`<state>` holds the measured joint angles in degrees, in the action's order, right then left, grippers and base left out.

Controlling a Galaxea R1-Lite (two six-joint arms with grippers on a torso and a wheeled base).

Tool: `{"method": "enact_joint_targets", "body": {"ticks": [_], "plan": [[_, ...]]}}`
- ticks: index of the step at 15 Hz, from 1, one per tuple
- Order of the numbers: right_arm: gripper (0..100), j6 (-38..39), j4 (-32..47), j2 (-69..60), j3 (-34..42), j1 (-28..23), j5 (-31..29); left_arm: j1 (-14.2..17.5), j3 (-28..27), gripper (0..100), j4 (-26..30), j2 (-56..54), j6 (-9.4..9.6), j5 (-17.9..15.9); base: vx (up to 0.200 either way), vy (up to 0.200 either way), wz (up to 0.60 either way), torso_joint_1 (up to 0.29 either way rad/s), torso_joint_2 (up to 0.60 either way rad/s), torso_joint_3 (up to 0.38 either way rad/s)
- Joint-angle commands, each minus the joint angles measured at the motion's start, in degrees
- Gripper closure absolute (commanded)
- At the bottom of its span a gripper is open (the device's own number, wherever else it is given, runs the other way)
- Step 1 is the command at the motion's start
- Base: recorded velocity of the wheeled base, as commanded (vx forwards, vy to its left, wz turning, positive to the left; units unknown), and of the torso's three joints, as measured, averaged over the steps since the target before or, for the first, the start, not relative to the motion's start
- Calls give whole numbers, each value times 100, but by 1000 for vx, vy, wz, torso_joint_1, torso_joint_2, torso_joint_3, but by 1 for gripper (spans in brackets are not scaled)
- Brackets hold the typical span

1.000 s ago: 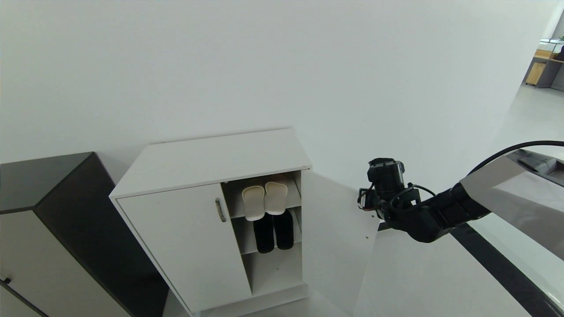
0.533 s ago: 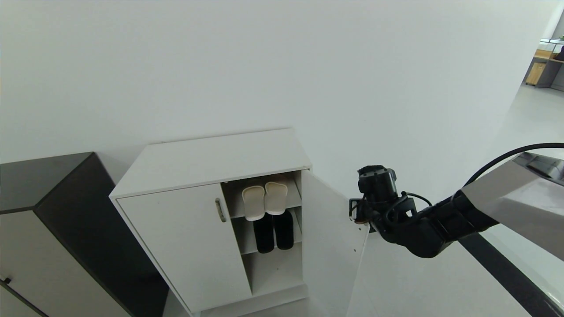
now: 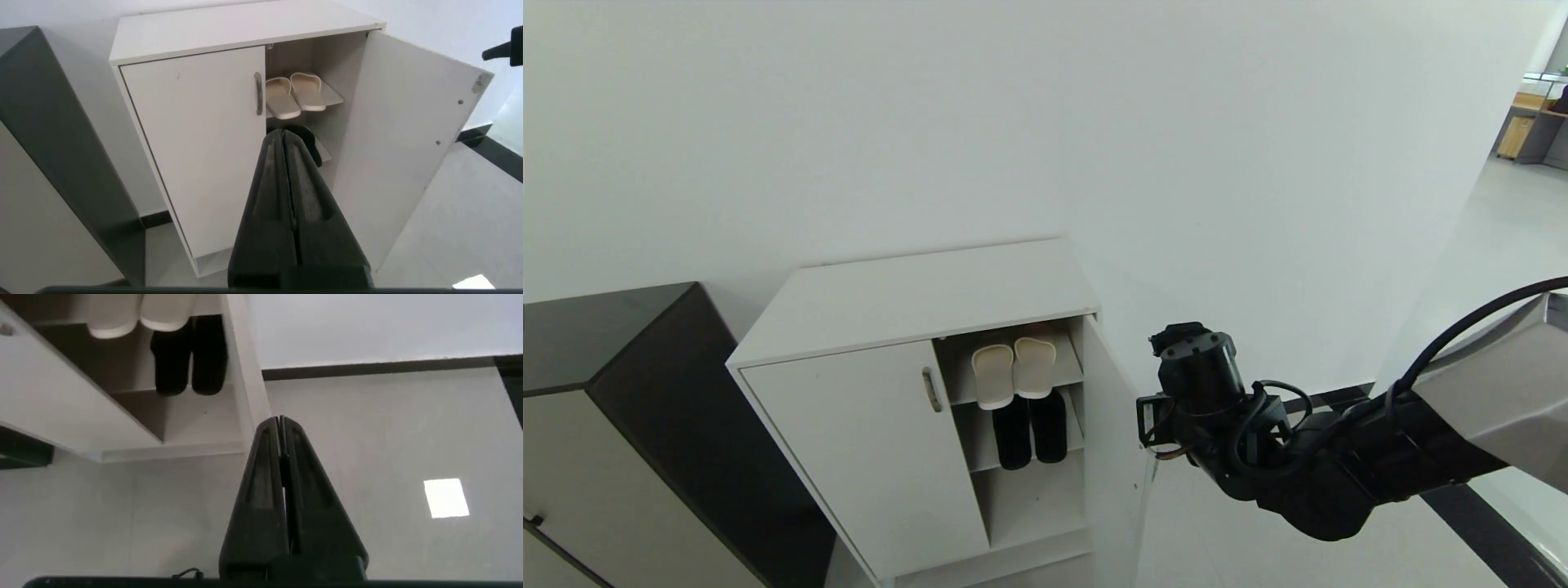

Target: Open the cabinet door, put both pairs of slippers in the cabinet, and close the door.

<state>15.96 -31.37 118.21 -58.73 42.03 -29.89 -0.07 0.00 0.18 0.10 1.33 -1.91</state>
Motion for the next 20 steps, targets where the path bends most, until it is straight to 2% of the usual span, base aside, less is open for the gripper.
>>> {"method": "enact_joint_targets", "body": {"ticks": [1,6,9,13,15,18,20], "plan": [[100,4,-10,44,29,-46,1,-1,0,100,-1,8,-1,-2,0,0,0,0,0,0],[100,21,-19,290,64,191,54,7,0,100,-1,8,-1,-2,0,0,0,0,0,0],[100,48,-783,782,29,420,194,-1,0,100,-1,8,-1,-2,0,0,0,0,0,0],[100,303,-1258,817,37,675,572,-1,0,100,-1,8,-1,-2,0,0,0,0,0,0],[100,558,-1442,396,345,842,1170,-1,0,100,-1,8,-1,-2,0,0,0,0,0,0],[100,628,-1442,-395,943,824,2137,-1,0,100,-1,8,-1,-2,0,0,0,0,0,0],[100,610,-1434,-580,1110,763,2304,-1,0,100,-1,8,-1,-2,0,0,0,0,0,0]]}}
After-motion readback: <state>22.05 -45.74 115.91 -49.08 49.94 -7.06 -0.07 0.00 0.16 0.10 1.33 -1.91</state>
